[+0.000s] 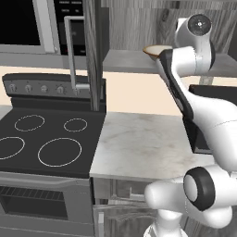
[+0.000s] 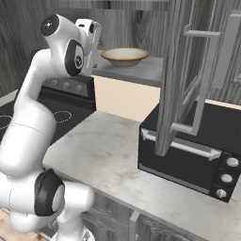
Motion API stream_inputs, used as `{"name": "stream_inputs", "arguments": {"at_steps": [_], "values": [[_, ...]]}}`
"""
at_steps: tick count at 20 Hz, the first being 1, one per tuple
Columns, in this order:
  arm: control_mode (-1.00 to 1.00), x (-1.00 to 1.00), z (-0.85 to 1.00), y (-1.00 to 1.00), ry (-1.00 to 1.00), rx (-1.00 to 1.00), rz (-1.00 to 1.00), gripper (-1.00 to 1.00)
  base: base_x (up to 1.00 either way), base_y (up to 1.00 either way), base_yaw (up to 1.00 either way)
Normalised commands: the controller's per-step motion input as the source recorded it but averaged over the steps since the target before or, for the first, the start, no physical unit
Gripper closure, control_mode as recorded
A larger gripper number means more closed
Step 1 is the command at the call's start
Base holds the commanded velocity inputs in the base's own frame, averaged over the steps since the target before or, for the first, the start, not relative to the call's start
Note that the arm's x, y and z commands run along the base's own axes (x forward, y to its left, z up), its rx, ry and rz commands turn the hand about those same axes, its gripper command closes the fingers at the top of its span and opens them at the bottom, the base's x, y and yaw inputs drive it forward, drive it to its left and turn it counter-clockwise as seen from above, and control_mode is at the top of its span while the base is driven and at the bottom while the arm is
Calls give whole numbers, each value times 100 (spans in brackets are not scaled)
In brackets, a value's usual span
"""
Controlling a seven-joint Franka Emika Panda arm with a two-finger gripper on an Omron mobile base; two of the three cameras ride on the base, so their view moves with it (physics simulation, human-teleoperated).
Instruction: Move the bowls from the cabinet to the plates on the dining table.
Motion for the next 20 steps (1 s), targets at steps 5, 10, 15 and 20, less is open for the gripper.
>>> {"name": "stream_inputs", "arguments": {"at_steps": [5,10,15,20], "values": [[-100,41,-9,-6,0,-3,0,-100,0,0,0],[-100,42,-7,-8,0,-2,0,-100,0,0,0],[-100,42,-7,-9,0,-2,0,-100,0,0,0],[-100,40,-8,-10,0,-2,0,-100,0,0,0]]}}
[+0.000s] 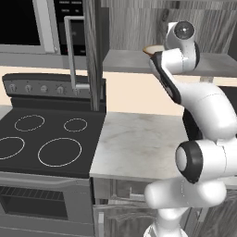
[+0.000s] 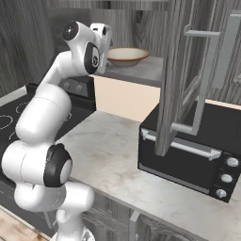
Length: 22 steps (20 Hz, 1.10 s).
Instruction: Move the bowls from the cabinet to the plates on the dining table.
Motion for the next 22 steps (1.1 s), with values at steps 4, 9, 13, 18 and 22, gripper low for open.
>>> {"name": "stream_inputs", "arguments": {"at_steps": [4,9,13,18,22], "values": [[-100,36,-9,-10,0,-2,0,-100,0,0,0],[-100,35,-9,-10,0,-2,0,-100,0,0,0],[-100,36,-9,-9,0,-2,0,-100,0,0,0],[-100,36,-9,-9,0,-2,0,-100,0,0,0],[-100,37,-8,-9,0,-1,0,-100,0,0,0]]}}
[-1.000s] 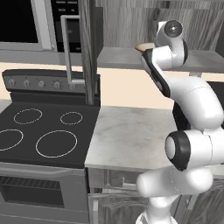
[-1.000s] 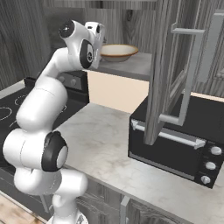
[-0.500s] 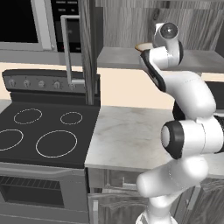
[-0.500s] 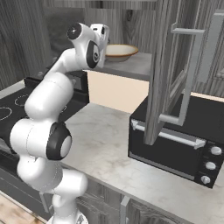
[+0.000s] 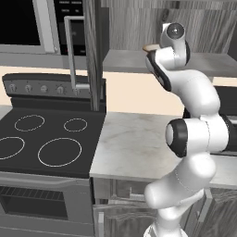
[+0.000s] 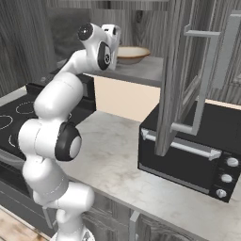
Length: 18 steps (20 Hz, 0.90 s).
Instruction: Move the bowls from the cabinet to the plates on the dining table.
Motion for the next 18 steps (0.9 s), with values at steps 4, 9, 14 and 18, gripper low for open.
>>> {"name": "stream_inputs", "arguments": {"at_steps": [4,9,14,18], "values": [[-100,19,-5,-2,0,0,0,-100,0,0,0],[-100,3,-11,-1,0,0,0,100,0,0,0],[-100,0,-3,-2,0,0,0,100,0,0,0],[-100,0,-8,0,0,0,0,100,0,0,0]]}}
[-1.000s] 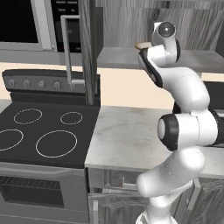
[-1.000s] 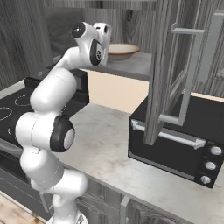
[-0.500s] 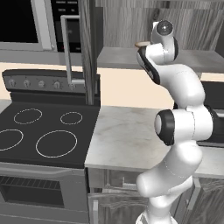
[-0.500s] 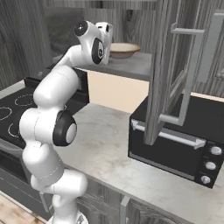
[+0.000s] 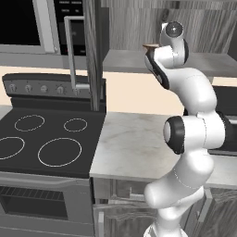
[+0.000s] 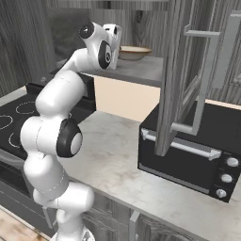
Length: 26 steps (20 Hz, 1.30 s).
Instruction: Move the bowls from the cabinet to the plates on the dining table.
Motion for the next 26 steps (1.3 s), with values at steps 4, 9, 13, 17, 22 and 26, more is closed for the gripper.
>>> {"name": "stream_inputs", "arguments": {"at_steps": [4,9,13,17,22,26], "values": [[-100,-20,-8,-1,0,0,1,100,0,0,0],[-100,-44,-5,-1,0,0,4,100,0,0,0],[-100,-58,0,0,0,0,8,100,0,0,0],[-100,-61,0,0,0,0,9,100,0,0,0],[-100,-54,2,0,-9,1,8,100,0,0,0],[-100,-40,6,0,-17,3,4,100,0,0,0]]}}
